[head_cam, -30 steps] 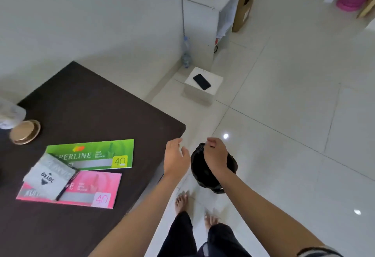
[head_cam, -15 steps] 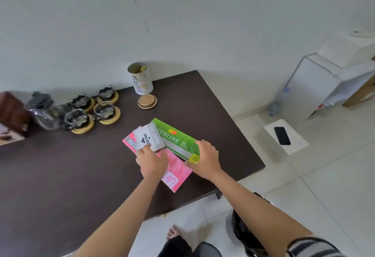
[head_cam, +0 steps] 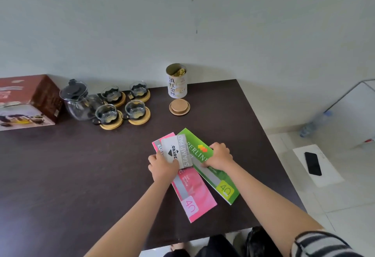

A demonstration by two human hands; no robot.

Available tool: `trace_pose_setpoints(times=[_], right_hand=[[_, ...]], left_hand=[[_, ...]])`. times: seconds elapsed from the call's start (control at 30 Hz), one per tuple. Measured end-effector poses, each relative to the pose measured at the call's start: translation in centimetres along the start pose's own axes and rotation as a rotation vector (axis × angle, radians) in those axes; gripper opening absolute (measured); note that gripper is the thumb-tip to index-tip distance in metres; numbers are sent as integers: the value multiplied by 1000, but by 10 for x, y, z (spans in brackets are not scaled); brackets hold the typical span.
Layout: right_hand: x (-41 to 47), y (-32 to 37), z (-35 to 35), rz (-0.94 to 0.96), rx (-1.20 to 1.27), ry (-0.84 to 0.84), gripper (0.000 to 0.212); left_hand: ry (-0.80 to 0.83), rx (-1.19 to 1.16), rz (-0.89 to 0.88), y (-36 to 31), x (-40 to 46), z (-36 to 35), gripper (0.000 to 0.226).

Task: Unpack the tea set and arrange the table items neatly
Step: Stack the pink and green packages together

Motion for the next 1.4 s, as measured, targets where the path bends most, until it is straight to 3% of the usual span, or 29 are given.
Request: trace_pose_setpoints(times=[0.13, 0.23, 0.33, 0.43, 0.53, 0.63, 0.83, 1.0, 1.07, 1.3, 1.4], right_hand=[[14, 15, -5, 45, 7, 60, 79], [22, 34, -18, 120, 173, 128, 66], [26, 39, -18, 107, 283, 85, 59], [25, 37, -15, 72, 264, 45, 38], [11, 37, -29, 25, 178, 182, 25], [-2, 36, -48, -16, 201, 264, 29], [3, 37, -37, 58, 283, 134, 19], [19, 62, -30, 268, 230, 141, 44], [23, 69, -30, 315, 224, 136, 44], [25, 69, -31, 286, 278, 90, 51], [10, 60, -36, 287, 371, 85, 71]], left_hand=[[34, -17, -27, -12, 6, -6, 55], [62, -5, -31, -18, 6, -10, 62], [50, -1, -17, -21, 7, -9, 66], [8, -52, 60, -19, 4, -8, 55], [-14, -14, 196, -11, -5, -8, 52], [-8, 55, 199, -10, -10, -11, 54], [18, 51, 187, -6, -4, -11, 61], [134, 20, 196, -5, 18, -14, 72], [160, -2, 204, -3, 22, -16, 74], [88, -54, 138, 3, 16, -12, 77], [101, -202, 54, 8, 1, -9, 80]])
Point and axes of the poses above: each hand's wrist, its own x-axis towards the middle knuckle, its own z-axis out of the back of the hand, y = z × x, the point moved 10 cm from there along x, towards the middle knuckle, and after that the axes turned 4 degrees about z, right-handed, at the moved point
